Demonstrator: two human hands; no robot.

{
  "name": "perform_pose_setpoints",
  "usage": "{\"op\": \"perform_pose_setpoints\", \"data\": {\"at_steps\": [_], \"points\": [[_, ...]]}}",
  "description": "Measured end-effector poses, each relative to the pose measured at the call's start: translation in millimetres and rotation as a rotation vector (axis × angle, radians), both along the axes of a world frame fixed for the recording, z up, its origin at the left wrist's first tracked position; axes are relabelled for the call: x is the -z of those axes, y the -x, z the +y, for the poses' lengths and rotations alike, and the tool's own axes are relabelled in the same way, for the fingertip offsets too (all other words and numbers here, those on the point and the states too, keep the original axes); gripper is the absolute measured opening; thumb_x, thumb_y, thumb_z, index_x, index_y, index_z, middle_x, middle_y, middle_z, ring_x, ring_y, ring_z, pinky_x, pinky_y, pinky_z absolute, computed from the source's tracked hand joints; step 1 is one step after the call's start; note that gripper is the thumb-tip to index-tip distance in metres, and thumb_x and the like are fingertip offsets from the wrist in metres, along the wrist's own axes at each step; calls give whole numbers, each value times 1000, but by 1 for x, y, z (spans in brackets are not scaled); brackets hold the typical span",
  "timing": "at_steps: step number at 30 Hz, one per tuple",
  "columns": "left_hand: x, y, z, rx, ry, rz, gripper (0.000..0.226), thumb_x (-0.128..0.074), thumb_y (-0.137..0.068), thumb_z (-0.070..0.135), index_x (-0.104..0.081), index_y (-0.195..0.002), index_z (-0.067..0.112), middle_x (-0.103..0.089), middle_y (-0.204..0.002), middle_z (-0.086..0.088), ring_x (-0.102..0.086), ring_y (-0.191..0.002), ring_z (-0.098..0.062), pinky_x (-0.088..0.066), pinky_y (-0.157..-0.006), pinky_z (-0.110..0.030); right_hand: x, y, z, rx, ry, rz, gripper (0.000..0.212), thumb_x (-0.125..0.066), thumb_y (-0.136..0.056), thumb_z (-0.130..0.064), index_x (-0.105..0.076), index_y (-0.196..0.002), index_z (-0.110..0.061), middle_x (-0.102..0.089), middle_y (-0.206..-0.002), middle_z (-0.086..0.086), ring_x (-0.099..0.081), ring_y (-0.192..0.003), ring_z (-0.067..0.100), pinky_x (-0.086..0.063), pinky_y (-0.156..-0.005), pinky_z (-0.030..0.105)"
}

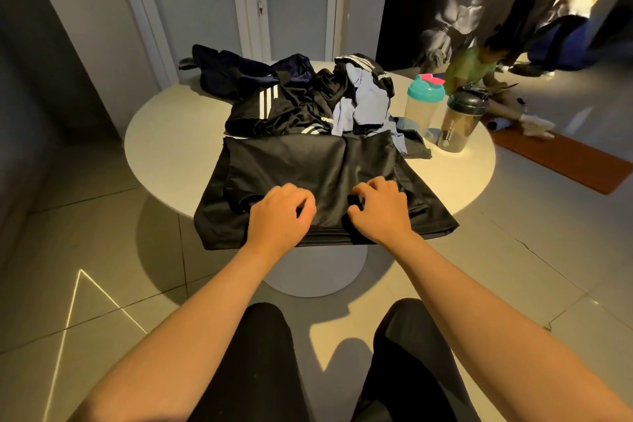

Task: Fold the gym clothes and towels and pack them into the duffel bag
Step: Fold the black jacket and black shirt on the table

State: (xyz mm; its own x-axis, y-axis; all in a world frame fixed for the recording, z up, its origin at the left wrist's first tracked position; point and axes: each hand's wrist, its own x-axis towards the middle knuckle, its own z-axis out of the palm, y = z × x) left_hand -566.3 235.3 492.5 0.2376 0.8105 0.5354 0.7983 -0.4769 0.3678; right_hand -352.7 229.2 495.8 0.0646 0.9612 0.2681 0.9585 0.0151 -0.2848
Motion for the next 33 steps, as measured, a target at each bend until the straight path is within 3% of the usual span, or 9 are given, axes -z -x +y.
{"op": "perform_pose_setpoints", "data": {"at_steps": [4,7,11,14,17,19,22,28,33], "points": [[-15,4,25,-141,218,192,38,-48,-99,33,-64,-131,21,-60,-135,-1,-52,-126,-23,-40,-102,-40,-4,11,9,-27,46,-5,44,-44,-101,-42,-50,-142,-26,-42,-147,6,-30,-141,26,-27,-111,48],[-17,11,28,-256,495,340,49,-40,-100,39,-48,-146,23,-45,-149,-6,-36,-136,-31,-35,-106,-44,3,11,12,12,294,-31,48,-32,-104,-46,-38,-148,-29,-31,-156,7,-23,-145,30,-21,-115,54],[-21,26,25,-347,596,317,48,-37,-101,43,-44,-145,22,-38,-148,-7,-38,-132,-34,-41,-94,-45,-10,7,15,231,301,31,47,-29,-103,-39,-38,-142,-15,-35,-147,18,-30,-135,39,-26,-110,55],[-25,30,35,-347,537,333,47,-41,-101,45,-46,-142,22,-39,-146,-8,-41,-130,-34,-40,-97,-45,-14,11,28,149,190,-26,45,-36,-102,-39,-39,-140,-15,-37,-143,19,-32,-130,39,-32,-106,51],[-15,27,50,-172,389,366,51,-40,-101,49,-41,-149,31,-32,-160,-4,-27,-145,-29,-24,-115,-46,-4,16,40,-16,287,-26,56,-32,-103,-50,-27,-155,-31,-18,-161,15,-11,-149,35,-12,-119,54],[-4,28,57,-145,511,353,59,-30,-103,56,-24,-157,35,-13,-168,-2,-5,-154,-28,-8,-123,-49,3,13,42,-14,438,2,63,-25,-101,-61,-16,-158,-38,-3,-168,7,7,-153,32,2,-121,56],[6,34,62,-224,637,337,66,-21,-101,64,-9,-160,37,3,-169,-3,7,-154,-32,-1,-125,-49,1,7,43,126,412,43,72,-26,-94,-73,-24,-155,-35,-8,-166,9,-1,-152,39,0,-119,63],[-7,21,86,-300,506,275,57,-28,-102,56,-32,-153,31,-19,-165,-9,-11,-151,-34,-6,-123,-53,-7,-3,68,211,232,-20,65,-31,-99,-63,-32,-151,-25,-22,-156,18,-17,-144,40,-9,-119,59],[-5,-2,119,-127,577,322,60,-20,-103,61,-18,-158,38,-3,-169,0,7,-155,-27,3,-124,-52,0,-15,101,104,405,53,65,-26,-100,-63,-14,-158,-36,-3,-168,6,7,-153,33,3,-120,60]]}}
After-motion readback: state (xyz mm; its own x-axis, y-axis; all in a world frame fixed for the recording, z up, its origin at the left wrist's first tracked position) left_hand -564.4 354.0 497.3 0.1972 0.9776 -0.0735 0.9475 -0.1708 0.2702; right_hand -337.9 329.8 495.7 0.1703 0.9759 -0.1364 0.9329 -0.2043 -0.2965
